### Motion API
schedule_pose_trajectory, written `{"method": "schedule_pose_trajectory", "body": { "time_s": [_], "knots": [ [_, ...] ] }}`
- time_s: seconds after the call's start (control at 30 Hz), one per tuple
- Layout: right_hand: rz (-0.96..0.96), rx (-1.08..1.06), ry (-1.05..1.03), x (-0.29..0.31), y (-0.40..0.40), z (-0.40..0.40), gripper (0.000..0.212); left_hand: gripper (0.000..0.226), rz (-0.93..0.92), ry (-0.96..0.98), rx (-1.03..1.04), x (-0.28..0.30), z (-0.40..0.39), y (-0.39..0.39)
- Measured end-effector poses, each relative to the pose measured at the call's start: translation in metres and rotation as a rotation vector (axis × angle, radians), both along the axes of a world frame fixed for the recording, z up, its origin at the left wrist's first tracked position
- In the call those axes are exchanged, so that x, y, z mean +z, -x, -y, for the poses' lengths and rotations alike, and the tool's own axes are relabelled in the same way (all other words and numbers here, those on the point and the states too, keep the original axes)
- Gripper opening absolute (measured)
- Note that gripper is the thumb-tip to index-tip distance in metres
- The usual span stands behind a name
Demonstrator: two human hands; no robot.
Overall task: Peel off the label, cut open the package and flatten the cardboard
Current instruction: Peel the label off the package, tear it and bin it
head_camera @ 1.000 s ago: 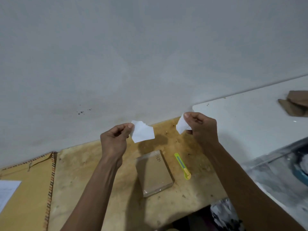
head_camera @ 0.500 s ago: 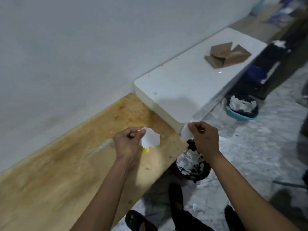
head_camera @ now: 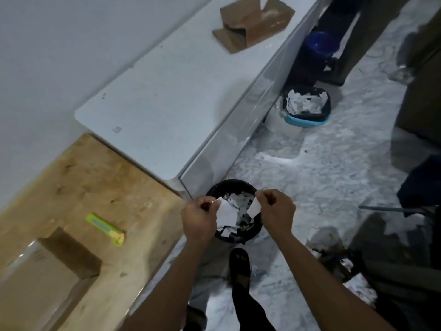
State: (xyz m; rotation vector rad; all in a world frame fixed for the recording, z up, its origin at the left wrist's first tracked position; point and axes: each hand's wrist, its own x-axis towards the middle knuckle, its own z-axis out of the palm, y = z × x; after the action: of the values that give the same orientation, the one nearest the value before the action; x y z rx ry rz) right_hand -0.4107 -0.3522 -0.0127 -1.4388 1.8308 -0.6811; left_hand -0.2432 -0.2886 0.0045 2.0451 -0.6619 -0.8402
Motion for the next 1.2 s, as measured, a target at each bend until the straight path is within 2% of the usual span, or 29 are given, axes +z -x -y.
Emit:
{"method": "schedule_pose_trajectory", "body": {
  "time_s": [0.13, 0.33, 0.43, 0.6, 0.87, 1.2],
  "knots": [
    [-0.068, -0.007, -0.101, -0.064, 0.015, 0.03, 0.016, 0.012, 0.068, -0.142, -0.079, -0.056, 0.037, 0.035],
    [-0.093, -0.016, -0.187, -0.137, 0.009, 0.065, 0.014, 0.008, 0.036, -0.214, -0.069, -0.14, 0.073, 0.047],
    [-0.074, -0.001, -0.215, -0.171, 0.0, 0.075, 0.013, 0.016, -0.017, -0.266, -0.048, -0.179, 0.087, 0.043],
    [-0.122, 0.07, -0.262, -0.206, -0.005, 0.083, 0.027, 0.033, -0.042, -0.292, -0.05, -0.217, 0.097, 0.035],
    [-0.085, 0.124, -0.298, -0.178, -0.007, 0.093, 0.033, 0.043, -0.055, -0.29, -0.051, -0.175, 0.105, 0.023],
    [0.021, 0.153, -0.225, -0.047, -0.012, 0.098, 0.032, 0.035, -0.06, -0.155, -0.015, -0.044, 0.096, 0.026]
  ]
}}
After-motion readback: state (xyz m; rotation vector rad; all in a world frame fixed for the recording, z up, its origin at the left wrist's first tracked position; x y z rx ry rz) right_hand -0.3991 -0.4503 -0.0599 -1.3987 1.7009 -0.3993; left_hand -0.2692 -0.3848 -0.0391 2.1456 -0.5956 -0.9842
